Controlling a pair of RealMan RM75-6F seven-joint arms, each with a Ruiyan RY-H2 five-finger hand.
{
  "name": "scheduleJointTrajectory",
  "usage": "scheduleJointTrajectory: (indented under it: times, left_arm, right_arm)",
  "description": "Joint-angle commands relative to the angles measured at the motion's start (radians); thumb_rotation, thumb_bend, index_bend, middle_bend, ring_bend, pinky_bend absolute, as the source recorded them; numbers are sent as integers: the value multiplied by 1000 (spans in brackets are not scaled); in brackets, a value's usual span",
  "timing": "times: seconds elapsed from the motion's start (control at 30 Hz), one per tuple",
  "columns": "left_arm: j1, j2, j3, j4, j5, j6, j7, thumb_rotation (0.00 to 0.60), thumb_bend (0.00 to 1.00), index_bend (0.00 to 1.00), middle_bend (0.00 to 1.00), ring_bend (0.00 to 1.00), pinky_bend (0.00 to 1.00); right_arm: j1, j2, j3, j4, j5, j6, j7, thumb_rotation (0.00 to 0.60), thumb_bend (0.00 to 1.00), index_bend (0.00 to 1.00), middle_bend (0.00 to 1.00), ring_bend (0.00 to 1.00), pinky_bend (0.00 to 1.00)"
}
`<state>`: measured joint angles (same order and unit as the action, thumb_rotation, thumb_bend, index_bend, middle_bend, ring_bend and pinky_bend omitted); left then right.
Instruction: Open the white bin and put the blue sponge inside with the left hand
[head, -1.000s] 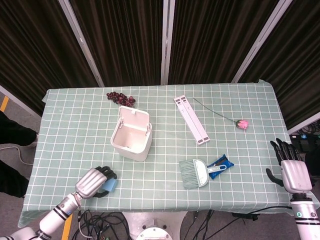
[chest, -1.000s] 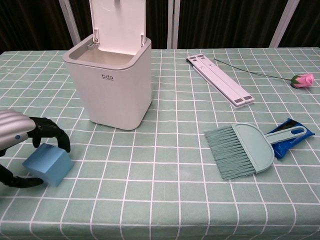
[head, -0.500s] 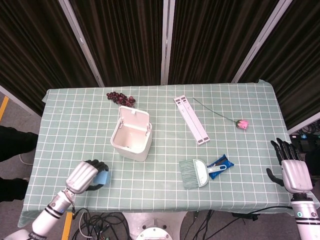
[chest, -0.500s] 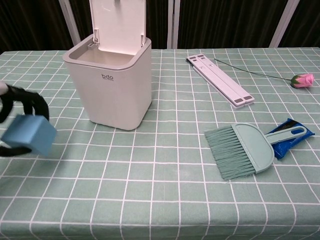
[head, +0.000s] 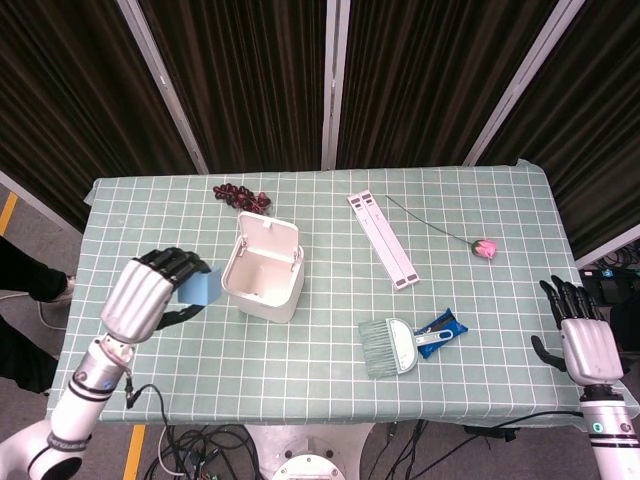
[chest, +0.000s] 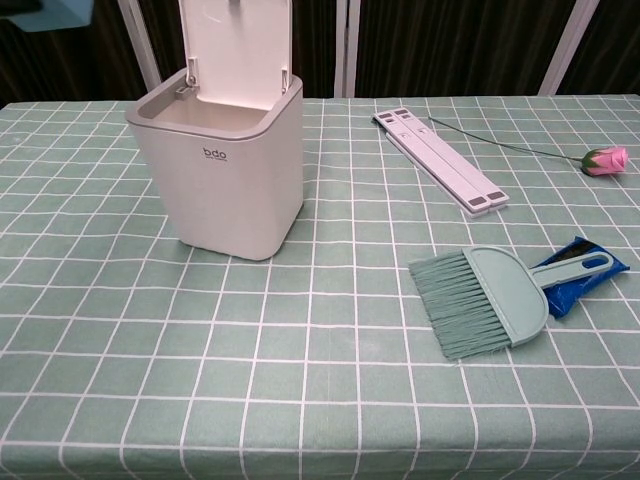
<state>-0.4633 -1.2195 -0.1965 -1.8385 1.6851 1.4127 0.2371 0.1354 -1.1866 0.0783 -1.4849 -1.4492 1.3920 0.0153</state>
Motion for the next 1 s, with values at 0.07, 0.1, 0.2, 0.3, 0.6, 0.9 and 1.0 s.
scheduleJointTrajectory:
  times: [0.07,0.1,0.2,0.3,0.6,0.9,1.0]
  left_arm:
    - [-119,-92,-53,61,-68,-143,-5,600,243,515,523,425,614]
    - [-136,-111,-61,83,-80,-157,-5,600,243,515,523,425,613]
    - [-180,-166,-78,150,-125,-201,-8,600,242,511,518,420,609]
    - [-201,-185,-76,186,-148,-229,-19,600,214,445,448,360,558]
    - [-185,-161,-33,197,-123,-193,-83,600,3,11,20,53,250]
    - [31,-8,123,126,-143,-47,-69,600,0,55,78,52,248]
    - [132,-17,192,199,-147,32,-98,600,5,64,90,52,244]
  right_arm:
    - [0,-3,2,13,17,-14,10,600,240,0,0,0,0]
    - [0,-4,3,16,22,-17,14,600,240,0,0,0,0]
    - [0,-7,3,29,32,-26,23,600,240,0,0,0,0]
    - [0,-11,3,39,34,-31,32,600,240,0,0,0,0]
    - [8,-25,5,56,35,-42,39,600,240,0,0,0,0]
    - [3,-19,7,48,27,-25,45,600,240,0,0,0,0]
    - [2,-17,6,40,19,-14,36,600,240,0,0,0,0]
